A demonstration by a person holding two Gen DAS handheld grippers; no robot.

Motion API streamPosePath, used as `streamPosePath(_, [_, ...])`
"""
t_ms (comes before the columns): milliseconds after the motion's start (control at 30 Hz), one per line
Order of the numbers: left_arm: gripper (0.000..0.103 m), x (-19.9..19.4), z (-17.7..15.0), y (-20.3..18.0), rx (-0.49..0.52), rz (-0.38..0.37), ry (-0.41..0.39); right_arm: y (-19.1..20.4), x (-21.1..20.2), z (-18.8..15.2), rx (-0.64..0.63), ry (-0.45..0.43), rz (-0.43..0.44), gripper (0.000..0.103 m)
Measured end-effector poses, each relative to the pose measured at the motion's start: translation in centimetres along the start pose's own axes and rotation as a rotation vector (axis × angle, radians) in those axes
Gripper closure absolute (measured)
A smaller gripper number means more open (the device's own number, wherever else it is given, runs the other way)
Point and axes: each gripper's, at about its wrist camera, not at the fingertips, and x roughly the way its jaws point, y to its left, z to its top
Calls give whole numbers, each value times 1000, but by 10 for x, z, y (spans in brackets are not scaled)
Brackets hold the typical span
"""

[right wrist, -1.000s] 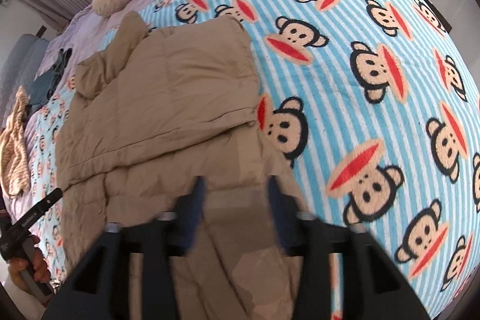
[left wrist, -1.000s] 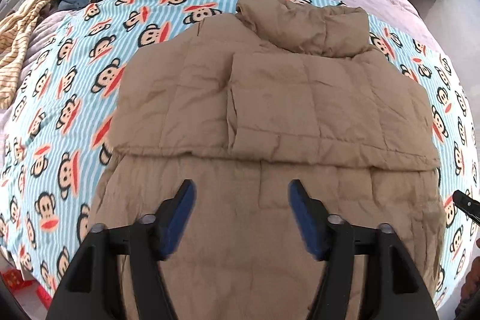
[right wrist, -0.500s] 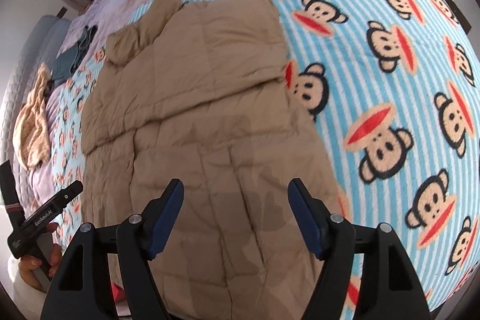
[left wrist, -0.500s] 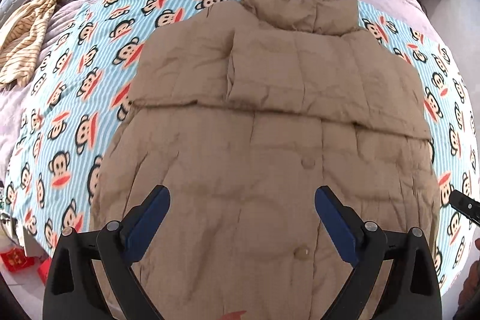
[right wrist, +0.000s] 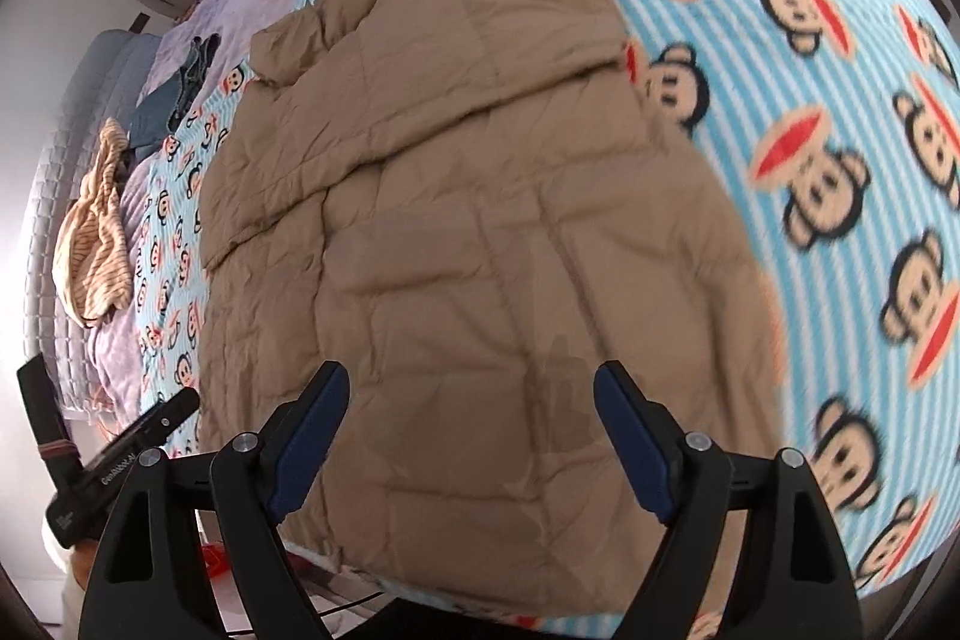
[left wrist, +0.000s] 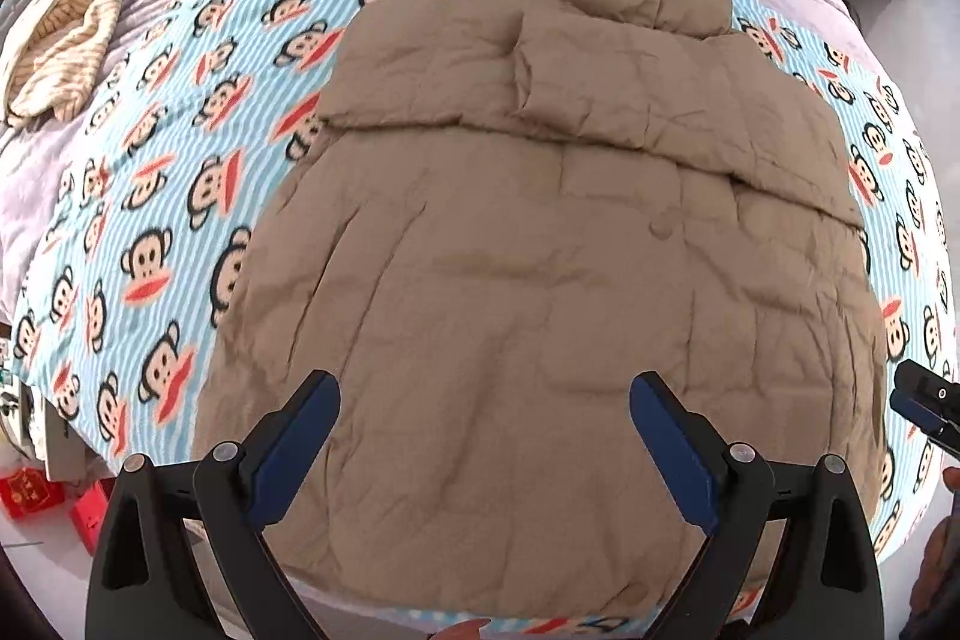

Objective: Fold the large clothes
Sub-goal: 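Open both tools and lift them off the folded jacket, then grasp the jacket hem with both tools and lift it toward the collar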

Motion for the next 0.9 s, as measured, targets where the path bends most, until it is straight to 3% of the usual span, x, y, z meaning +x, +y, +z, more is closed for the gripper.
streamPosePath(100, [5,4,-13,13,7,-11,11,7,5,-20,18,-9,1,15])
streamPosePath(167, [5,8,-24,23,14,-23,26,9,7,-32,35,-14,-3,1])
streamPosePath(300, [5,9,-42,42,12,-38,41,9,7,-57,82,-21,3,0])
streamPosePath(533, [5,9,-73,102,-86,-43,62,-18,6,-83,237,-7,33,0])
streamPosePath(633, [5,10,-86,126,-130,-119,87,-36,4,-95,312,5,39,0])
streamPosePath(900, [5,22,-122,161,-251,-389,173,-98,5,-134,602,2,205,0])
